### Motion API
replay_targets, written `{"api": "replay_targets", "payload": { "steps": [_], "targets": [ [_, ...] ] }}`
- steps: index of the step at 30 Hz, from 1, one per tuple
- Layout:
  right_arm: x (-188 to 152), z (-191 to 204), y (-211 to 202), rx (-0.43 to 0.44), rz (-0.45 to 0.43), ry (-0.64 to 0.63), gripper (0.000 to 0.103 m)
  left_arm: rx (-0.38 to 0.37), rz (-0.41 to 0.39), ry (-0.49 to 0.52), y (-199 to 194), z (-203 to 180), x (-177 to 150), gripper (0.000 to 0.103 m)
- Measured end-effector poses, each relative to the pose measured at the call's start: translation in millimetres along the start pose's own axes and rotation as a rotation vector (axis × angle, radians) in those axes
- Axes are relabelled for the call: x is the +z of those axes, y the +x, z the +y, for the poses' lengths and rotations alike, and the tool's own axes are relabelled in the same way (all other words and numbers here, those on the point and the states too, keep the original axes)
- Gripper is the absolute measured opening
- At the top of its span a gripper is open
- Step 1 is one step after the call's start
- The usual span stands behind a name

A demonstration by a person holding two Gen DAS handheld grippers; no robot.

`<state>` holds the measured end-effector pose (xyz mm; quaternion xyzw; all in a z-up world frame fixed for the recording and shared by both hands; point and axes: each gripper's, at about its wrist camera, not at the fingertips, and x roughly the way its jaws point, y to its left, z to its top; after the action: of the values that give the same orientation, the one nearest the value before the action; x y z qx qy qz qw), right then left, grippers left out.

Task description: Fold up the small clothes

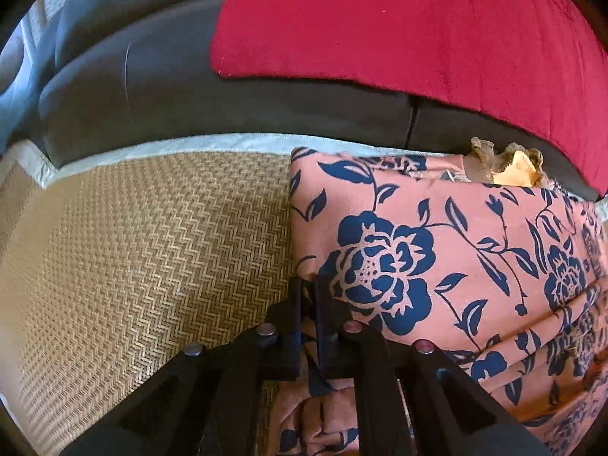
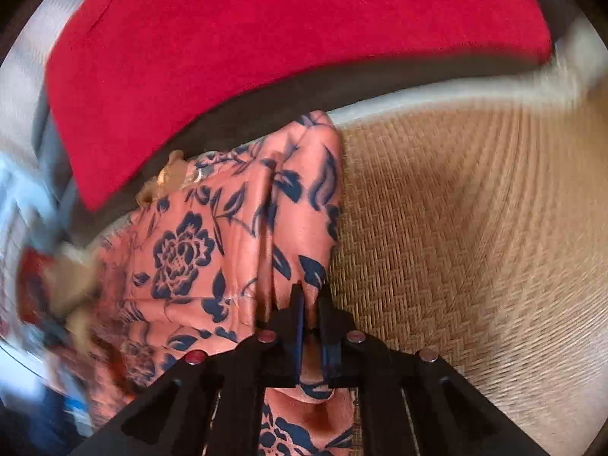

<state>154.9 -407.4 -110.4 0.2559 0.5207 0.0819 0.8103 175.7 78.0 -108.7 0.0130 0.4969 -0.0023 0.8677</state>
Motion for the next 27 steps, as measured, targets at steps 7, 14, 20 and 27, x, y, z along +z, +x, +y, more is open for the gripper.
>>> {"api": "replay_targets", "payload": {
  "steps": [7,14,20,27],
  "targets": [
    [13.5,34.8,-30.0,0.168,-0.146,0.009,0.070,-0.059,-0.085,-0.014,-29.0,-13.4,0.4,0.020],
    [24.4,1.5,28.1,0.263,-0.058,0.236,0.070,-0.025,0.027,-0.034,-12.8,-5.1,-13.3,0.037],
    [-26.7,-8.6,-49.2,0.261,-0.103,0.135,0.081,-0.080,-0.098,-0.042,-94.4,39.2,-67.5,0.064],
    [-190.4,-62.9,-117.2,0.281,0.105,0.090,0.082,-0.157,0.023,-0.075,-141.3,76.3,-194.1,0.067]
  ]
}}
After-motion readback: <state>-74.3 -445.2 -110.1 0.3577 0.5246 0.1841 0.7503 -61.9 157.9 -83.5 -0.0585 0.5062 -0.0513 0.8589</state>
